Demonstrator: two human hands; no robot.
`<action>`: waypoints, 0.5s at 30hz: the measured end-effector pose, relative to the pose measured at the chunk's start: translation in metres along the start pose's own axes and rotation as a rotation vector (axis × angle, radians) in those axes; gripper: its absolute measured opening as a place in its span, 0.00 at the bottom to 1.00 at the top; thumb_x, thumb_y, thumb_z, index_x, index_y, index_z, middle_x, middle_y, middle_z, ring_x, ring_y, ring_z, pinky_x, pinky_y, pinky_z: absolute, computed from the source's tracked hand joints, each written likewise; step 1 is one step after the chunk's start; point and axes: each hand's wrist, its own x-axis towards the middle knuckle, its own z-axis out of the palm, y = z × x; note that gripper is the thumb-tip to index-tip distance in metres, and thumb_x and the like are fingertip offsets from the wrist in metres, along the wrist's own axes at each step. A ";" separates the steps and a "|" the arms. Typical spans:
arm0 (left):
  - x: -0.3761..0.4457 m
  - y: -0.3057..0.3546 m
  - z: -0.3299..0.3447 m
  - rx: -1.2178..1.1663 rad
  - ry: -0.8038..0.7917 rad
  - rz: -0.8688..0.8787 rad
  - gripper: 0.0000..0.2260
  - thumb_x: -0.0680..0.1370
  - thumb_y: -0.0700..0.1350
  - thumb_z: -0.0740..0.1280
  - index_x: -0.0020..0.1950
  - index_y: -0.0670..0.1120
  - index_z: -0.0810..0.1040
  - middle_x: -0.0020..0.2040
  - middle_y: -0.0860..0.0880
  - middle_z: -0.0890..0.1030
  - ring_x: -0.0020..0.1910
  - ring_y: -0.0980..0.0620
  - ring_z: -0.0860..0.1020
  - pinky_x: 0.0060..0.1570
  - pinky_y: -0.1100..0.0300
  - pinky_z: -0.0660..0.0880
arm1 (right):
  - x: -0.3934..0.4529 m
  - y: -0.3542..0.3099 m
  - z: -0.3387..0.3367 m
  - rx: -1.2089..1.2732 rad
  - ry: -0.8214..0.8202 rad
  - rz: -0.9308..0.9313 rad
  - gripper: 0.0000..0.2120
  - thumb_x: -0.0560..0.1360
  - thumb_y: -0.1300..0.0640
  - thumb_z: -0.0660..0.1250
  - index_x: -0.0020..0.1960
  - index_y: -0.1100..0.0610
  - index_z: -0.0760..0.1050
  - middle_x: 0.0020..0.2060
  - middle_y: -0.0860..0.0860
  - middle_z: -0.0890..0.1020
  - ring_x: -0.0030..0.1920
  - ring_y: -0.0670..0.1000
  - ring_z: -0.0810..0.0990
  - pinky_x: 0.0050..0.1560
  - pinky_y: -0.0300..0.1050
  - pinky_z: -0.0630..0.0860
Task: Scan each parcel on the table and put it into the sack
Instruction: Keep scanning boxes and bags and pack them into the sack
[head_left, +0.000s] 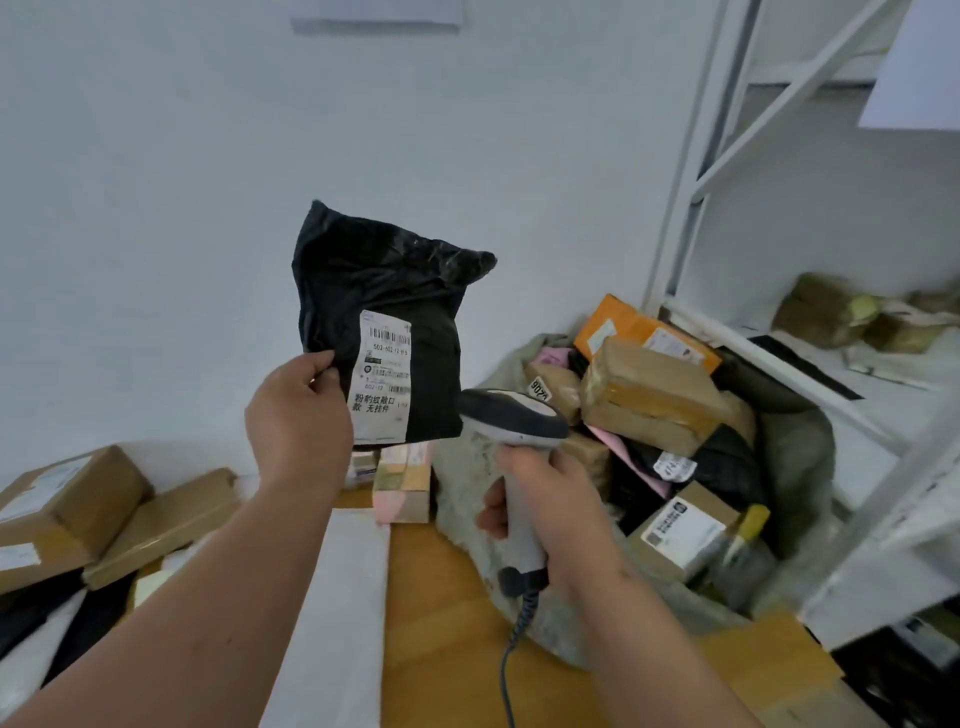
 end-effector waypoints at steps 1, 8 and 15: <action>-0.001 0.013 0.014 -0.020 0.005 0.018 0.14 0.81 0.42 0.61 0.65 0.47 0.80 0.61 0.47 0.81 0.60 0.47 0.78 0.62 0.57 0.72 | 0.004 -0.008 -0.014 0.018 0.015 -0.014 0.06 0.78 0.57 0.66 0.48 0.60 0.76 0.31 0.57 0.79 0.29 0.56 0.79 0.34 0.48 0.76; -0.003 0.108 0.093 -0.158 0.034 0.194 0.14 0.82 0.40 0.61 0.65 0.46 0.80 0.61 0.54 0.79 0.60 0.57 0.74 0.58 0.72 0.66 | 0.026 -0.042 -0.091 0.073 0.057 -0.041 0.06 0.78 0.58 0.68 0.53 0.59 0.76 0.33 0.58 0.80 0.30 0.56 0.81 0.39 0.52 0.79; -0.022 0.134 0.188 0.330 -0.381 0.541 0.16 0.80 0.40 0.61 0.65 0.49 0.79 0.63 0.46 0.79 0.61 0.45 0.77 0.60 0.59 0.70 | 0.040 -0.051 -0.150 0.125 0.092 -0.050 0.02 0.79 0.60 0.66 0.51 0.59 0.75 0.27 0.52 0.81 0.30 0.53 0.83 0.35 0.48 0.79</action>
